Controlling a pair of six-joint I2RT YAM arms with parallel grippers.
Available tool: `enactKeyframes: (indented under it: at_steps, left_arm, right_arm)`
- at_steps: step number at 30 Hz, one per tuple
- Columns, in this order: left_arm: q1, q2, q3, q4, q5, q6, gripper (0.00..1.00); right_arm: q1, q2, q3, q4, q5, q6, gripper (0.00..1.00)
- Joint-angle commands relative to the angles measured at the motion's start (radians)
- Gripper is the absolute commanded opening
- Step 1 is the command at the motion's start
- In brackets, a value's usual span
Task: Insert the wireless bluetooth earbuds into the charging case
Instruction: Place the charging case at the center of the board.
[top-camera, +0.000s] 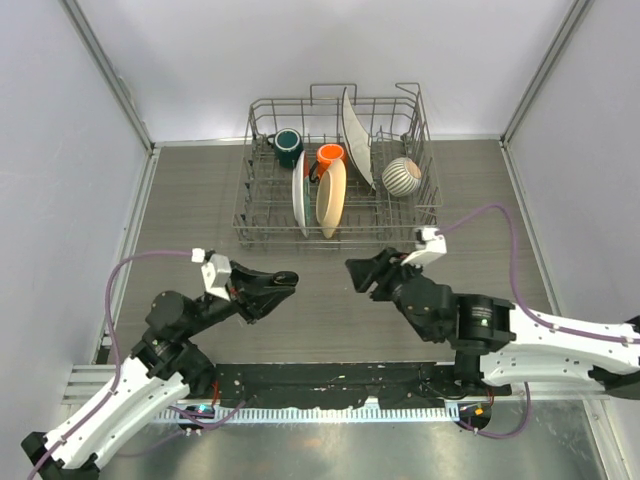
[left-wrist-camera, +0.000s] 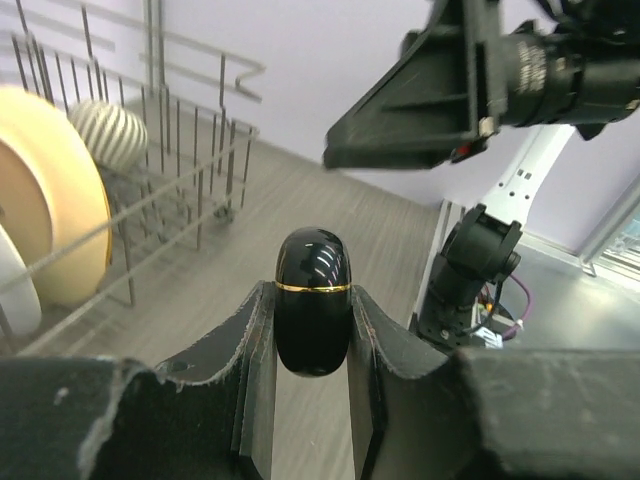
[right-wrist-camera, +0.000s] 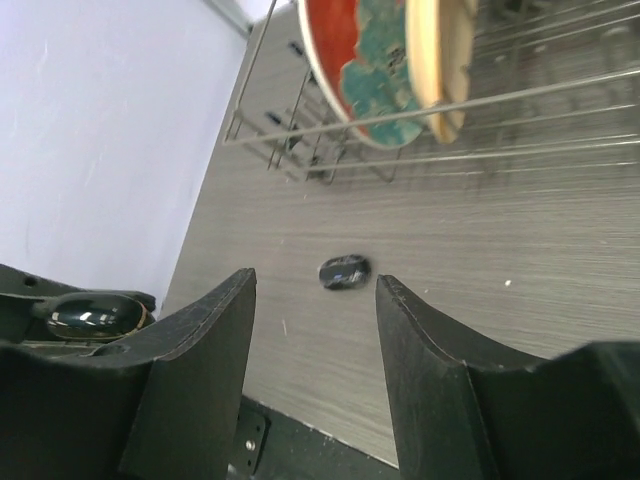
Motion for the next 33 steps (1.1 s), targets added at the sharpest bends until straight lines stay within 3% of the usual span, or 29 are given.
enactKeyframes:
  at_steps: [1, 4, 8, 13, 20, 33]
  left_arm:
    - [0.003, 0.113, 0.100, -0.166, -0.025, -0.136, 0.02]
    - [0.003, 0.236, 0.134, -0.181, -0.006, -0.271, 0.03]
    - [0.002, 0.415, 0.159, -0.143, 0.042, -0.328, 0.02]
    - [0.002, 0.508, 0.153, -0.120, 0.005, -0.356, 0.03]
    - [-0.032, 0.612, 0.096, -0.020, -0.127, -0.461, 0.05]
    - [-0.147, 0.988, 0.059, 0.170, -0.333, -0.638, 0.15]
  right_arm:
    - [-0.013, -0.115, -0.045, -0.055, 0.160, 0.104, 0.57]
    - [-0.016, -0.137, -0.045, -0.102, 0.174, 0.117, 0.57]
    - [-0.018, -0.141, -0.034, -0.131, 0.171, 0.123, 0.57]
    - [-0.018, -0.140, -0.035, -0.145, 0.153, 0.141, 0.57]
    - [-0.019, -0.140, -0.054, -0.162, 0.128, 0.182, 0.57]
    - [-0.018, -0.155, -0.085, -0.159, 0.125, 0.198, 0.57]
